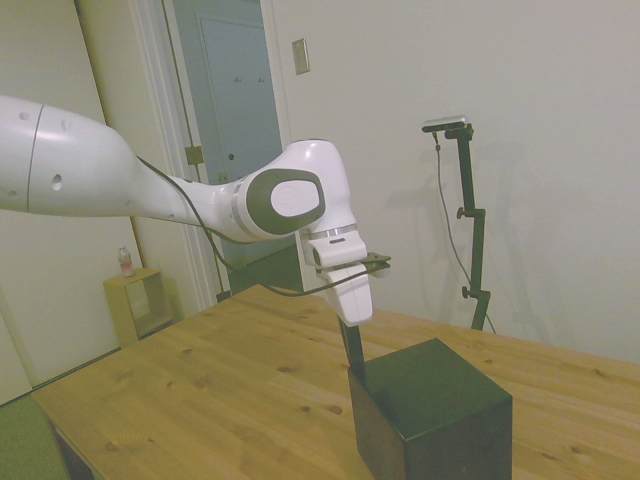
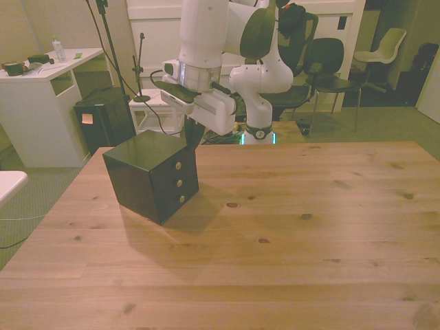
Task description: Close the top drawer
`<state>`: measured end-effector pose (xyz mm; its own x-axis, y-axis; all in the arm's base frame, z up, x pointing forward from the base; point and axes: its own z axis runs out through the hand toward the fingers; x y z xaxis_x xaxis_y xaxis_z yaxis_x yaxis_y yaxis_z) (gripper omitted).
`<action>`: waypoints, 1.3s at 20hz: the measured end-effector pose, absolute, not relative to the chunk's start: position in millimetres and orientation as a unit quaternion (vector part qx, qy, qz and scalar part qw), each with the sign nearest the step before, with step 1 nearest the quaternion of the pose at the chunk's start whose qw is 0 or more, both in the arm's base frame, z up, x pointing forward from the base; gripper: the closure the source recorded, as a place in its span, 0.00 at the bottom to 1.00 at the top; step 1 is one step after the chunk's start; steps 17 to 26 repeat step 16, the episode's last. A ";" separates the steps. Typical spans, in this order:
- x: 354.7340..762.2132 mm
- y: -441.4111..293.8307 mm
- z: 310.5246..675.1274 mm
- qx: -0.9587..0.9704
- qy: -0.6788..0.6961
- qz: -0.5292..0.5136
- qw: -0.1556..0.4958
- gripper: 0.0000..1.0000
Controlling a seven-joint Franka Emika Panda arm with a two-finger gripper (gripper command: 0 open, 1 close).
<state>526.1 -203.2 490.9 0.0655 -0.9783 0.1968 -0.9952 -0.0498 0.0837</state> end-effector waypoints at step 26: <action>535.7 -146.7 496.2 0.761 -0.629 0.150 0.051 0.00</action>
